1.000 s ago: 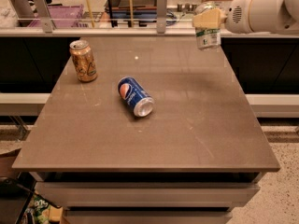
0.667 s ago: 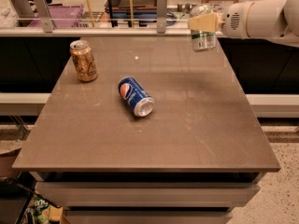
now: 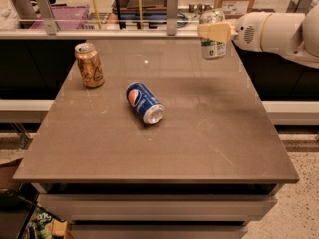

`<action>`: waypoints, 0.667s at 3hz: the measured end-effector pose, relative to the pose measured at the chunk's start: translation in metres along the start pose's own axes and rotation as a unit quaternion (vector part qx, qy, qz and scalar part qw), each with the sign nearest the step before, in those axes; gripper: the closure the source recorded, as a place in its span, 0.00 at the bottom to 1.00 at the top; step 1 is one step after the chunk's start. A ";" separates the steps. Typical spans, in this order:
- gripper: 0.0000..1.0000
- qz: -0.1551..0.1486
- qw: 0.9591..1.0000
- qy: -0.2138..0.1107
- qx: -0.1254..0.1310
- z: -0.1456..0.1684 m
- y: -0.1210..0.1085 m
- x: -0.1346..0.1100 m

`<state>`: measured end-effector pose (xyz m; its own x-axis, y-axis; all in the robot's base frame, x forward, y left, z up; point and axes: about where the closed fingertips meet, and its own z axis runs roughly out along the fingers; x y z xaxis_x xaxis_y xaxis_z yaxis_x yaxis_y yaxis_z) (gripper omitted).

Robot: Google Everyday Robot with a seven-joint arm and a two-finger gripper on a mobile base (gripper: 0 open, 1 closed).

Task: Place 7up can upright

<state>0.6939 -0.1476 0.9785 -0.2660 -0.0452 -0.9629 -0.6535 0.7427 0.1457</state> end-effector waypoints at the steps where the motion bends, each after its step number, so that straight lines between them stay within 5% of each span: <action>1: 1.00 -0.027 0.999 -0.017 0.009 0.003 0.002 0.004; 2: 1.00 -0.055 0.998 -0.029 0.020 0.008 -0.007 0.014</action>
Offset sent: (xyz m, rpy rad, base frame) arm 0.0140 -0.0119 -0.0329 -0.0962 -0.1968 -0.0446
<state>0.7002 -0.1482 0.9618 -0.1515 -0.0901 -0.9844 -0.6476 0.7614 0.0300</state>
